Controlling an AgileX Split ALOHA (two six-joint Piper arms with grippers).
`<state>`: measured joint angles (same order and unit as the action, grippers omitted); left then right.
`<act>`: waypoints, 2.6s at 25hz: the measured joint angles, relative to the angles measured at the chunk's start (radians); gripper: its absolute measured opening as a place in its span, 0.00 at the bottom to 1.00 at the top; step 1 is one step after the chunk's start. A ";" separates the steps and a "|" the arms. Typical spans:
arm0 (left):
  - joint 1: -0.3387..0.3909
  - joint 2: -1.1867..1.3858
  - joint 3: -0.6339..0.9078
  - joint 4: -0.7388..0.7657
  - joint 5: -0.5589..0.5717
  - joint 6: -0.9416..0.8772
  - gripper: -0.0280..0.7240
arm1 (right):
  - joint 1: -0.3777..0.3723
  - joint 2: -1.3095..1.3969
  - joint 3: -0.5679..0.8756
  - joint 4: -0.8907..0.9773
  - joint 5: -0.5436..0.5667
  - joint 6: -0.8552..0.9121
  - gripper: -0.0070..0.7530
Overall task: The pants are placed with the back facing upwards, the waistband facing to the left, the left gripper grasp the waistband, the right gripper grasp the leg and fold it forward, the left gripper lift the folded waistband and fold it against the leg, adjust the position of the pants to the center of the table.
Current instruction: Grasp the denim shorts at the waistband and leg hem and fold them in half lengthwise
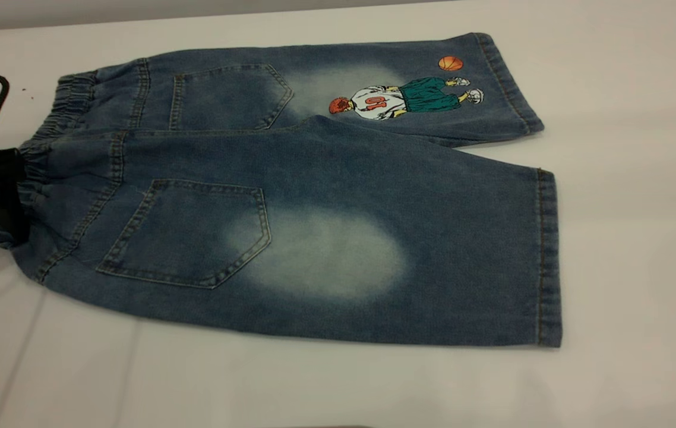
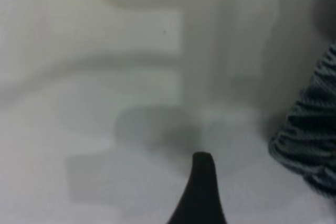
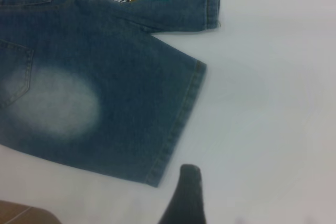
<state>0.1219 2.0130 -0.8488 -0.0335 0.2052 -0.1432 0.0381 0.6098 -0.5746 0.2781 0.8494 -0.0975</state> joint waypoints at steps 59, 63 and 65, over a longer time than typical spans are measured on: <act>-0.045 -0.245 -0.072 -0.012 0.262 0.041 0.10 | 0.515 1.207 -0.041 0.139 -0.475 -0.355 0.76; -0.045 -0.245 -0.072 -0.012 0.262 0.041 0.10 | 0.562 1.237 -0.042 0.141 -0.531 -0.357 0.76; -0.045 -0.245 -0.072 -0.012 0.262 0.041 0.10 | 0.594 1.247 -0.042 0.141 -0.566 -0.357 0.76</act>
<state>0.0765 1.7676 -0.9205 -0.0454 0.4673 -0.1018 0.6320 1.8568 -0.6170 0.4195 0.2837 -0.4549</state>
